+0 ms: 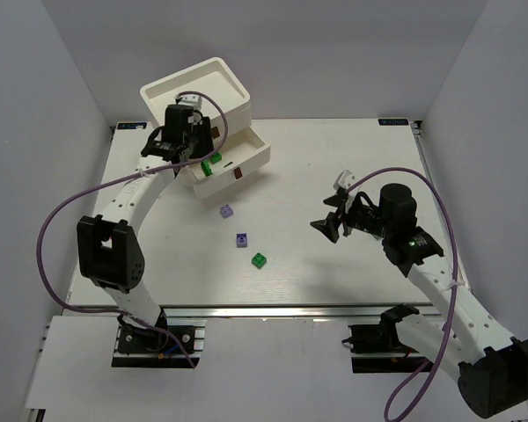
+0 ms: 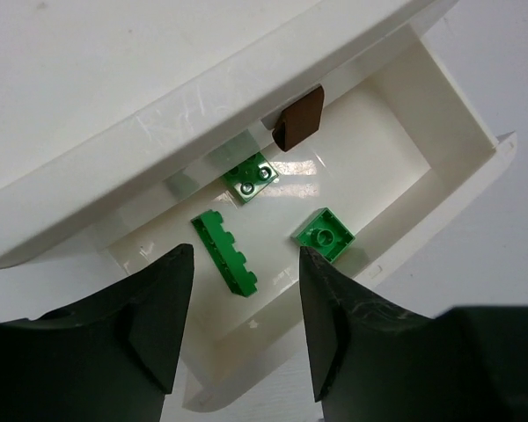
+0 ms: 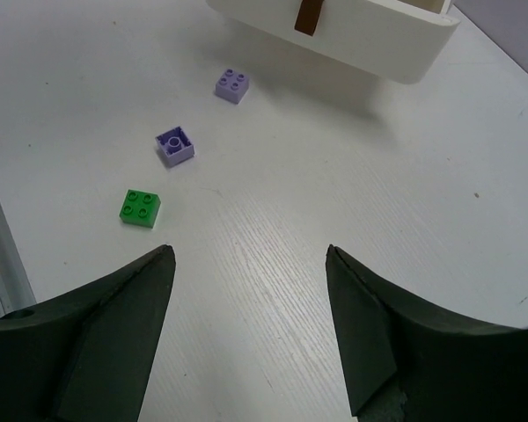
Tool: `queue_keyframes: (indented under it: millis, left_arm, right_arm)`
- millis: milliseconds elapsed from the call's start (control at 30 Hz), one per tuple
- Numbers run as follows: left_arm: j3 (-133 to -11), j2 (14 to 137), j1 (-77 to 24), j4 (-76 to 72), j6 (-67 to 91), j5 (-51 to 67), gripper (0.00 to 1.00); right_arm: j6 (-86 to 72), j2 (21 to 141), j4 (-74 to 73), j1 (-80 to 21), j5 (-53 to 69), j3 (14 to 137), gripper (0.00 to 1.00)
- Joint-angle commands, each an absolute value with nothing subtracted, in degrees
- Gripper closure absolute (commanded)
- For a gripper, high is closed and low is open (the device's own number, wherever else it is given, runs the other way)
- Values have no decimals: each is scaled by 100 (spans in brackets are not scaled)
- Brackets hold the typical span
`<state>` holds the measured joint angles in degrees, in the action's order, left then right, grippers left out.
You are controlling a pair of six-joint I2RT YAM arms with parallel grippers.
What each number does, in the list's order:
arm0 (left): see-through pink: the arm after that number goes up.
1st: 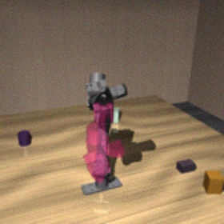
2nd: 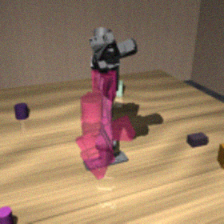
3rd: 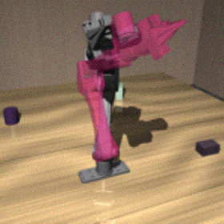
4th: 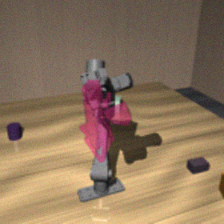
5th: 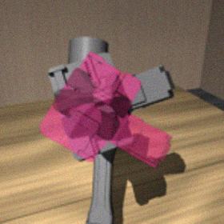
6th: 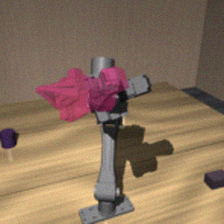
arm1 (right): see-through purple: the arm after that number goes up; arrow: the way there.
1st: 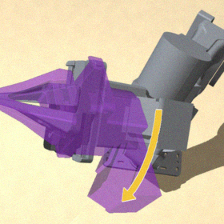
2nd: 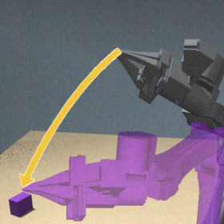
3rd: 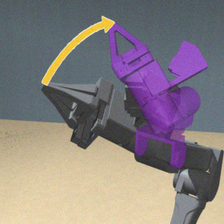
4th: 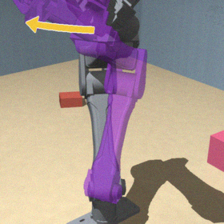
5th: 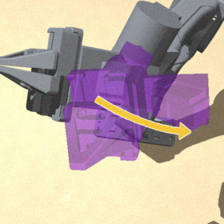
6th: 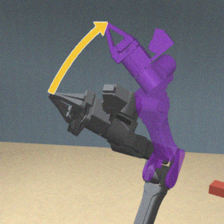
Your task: Sort the legos into containers by color
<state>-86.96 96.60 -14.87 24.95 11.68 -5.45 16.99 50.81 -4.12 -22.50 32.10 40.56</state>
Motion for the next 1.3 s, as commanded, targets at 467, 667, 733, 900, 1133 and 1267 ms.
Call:
queue_keyframes:
  millis: [467,667,733,900,1133,1267]
  left_arm:
    - [-4874,5373,-1503,1143,916,2531,25]
    - [-4141,4351,-1494,1240,290,2242,19]
    - [-3920,4123,-1494,1187,255,2180,19]
    - [-3999,3894,-1494,1556,70,1749,18]
    - [-4008,3823,-1494,1626,35,1670,17]
    - [-3990,3814,-1494,1652,18,1573,17]
  right_arm:
    - [4213,6713,-1972,-1837,2486,4973,11]
    - [6932,7970,-3840,-1592,2795,6266,13]
    - [7897,8287,-4077,-1521,2891,6363,12]
    - [9394,8997,-4534,-1318,2480,6512,11]
    - [9852,10010,-4500,-1073,1293,7241,15]
    - [9984,10615,-4640,-915,1195,7830,17]
